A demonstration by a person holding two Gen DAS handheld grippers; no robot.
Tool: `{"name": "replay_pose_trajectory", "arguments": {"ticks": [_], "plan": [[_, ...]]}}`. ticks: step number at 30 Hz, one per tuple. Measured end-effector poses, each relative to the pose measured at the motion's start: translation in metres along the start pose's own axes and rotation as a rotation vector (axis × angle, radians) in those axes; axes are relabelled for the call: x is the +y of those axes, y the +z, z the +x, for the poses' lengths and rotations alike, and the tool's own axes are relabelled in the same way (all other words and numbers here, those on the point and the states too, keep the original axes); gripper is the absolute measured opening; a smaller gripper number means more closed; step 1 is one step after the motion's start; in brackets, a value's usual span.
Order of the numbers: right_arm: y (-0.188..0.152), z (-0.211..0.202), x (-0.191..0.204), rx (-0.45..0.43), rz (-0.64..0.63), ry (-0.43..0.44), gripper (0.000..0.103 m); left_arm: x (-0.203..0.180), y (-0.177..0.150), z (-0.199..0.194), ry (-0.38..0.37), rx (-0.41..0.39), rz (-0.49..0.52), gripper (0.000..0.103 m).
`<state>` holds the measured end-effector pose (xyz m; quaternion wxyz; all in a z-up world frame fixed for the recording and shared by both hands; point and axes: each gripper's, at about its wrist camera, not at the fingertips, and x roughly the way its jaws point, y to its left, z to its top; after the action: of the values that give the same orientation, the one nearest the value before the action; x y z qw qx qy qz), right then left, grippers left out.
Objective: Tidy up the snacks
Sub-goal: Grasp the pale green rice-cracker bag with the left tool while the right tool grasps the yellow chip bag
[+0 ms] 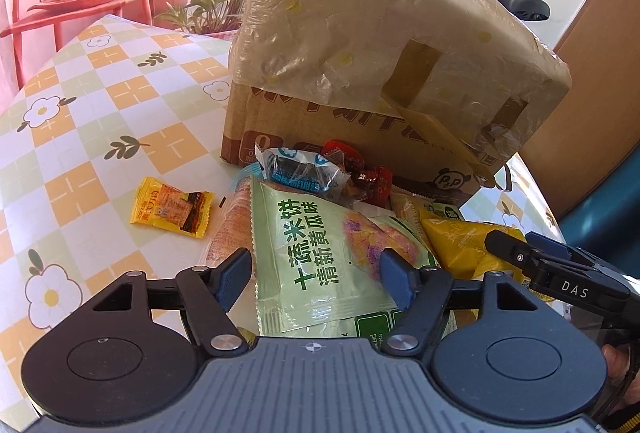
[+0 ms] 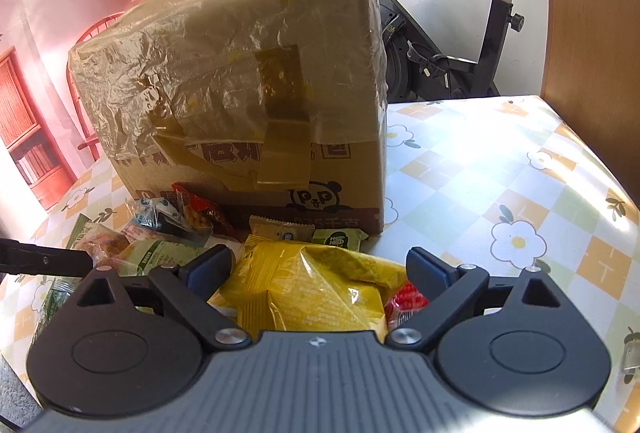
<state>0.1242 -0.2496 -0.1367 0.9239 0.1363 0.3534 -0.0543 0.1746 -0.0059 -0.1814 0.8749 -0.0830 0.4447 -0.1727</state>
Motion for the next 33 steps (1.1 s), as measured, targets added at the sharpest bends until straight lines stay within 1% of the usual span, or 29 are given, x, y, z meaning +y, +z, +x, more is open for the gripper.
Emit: {"name": "replay_pose_trajectory", "arguments": {"ticks": [2,3,4,6,8,11,13,15,18,19,21,27,31,33], "plan": [[-0.002,0.003,-0.002,0.043,0.01,-0.024,0.096,0.001,-0.002,0.002,-0.017,0.025,-0.009,0.08],[-0.004,0.004,-0.004,0.056,0.023,-0.022,0.096,0.002,-0.005,0.004,-0.02,0.038,-0.019,0.085],[-0.007,0.004,-0.007,0.059,0.037,-0.013,0.096,0.004,-0.008,0.006,-0.027,0.05,-0.036,0.087],[-0.011,0.005,-0.012,0.068,0.055,-0.007,0.096,0.003,-0.013,0.009,-0.045,0.071,-0.048,0.087],[-0.016,0.006,-0.014,0.083,0.067,-0.008,0.095,-0.002,-0.016,0.01,-0.049,0.08,-0.03,0.088],[-0.018,0.007,-0.016,0.097,0.074,-0.01,0.095,-0.01,-0.019,0.012,-0.037,0.098,0.021,0.091],[-0.019,0.006,-0.016,0.096,0.073,-0.009,0.094,-0.013,-0.021,0.013,-0.018,0.109,0.038,0.096],[-0.019,0.006,-0.016,0.101,0.072,-0.009,0.094,-0.012,-0.022,0.015,-0.016,0.117,0.033,0.096],[-0.02,0.007,-0.016,0.11,0.071,-0.005,0.093,-0.009,-0.023,0.012,-0.012,0.103,0.034,0.096],[-0.02,0.007,-0.017,0.112,0.072,-0.004,0.093,-0.008,-0.024,0.012,-0.019,0.105,0.028,0.094],[-0.021,0.008,-0.017,0.117,0.076,-0.003,0.092,-0.005,-0.025,0.012,-0.032,0.106,0.011,0.093],[-0.021,0.004,-0.016,0.112,0.069,-0.002,0.09,0.0,-0.027,0.012,-0.049,0.115,-0.025,0.093],[-0.021,0.0,-0.017,0.113,0.072,0.008,0.09,0.012,-0.029,0.016,-0.076,0.138,-0.092,0.096],[-0.022,-0.001,-0.017,0.122,0.069,0.012,0.09,0.011,-0.028,0.016,-0.073,0.135,-0.078,0.096]]}}
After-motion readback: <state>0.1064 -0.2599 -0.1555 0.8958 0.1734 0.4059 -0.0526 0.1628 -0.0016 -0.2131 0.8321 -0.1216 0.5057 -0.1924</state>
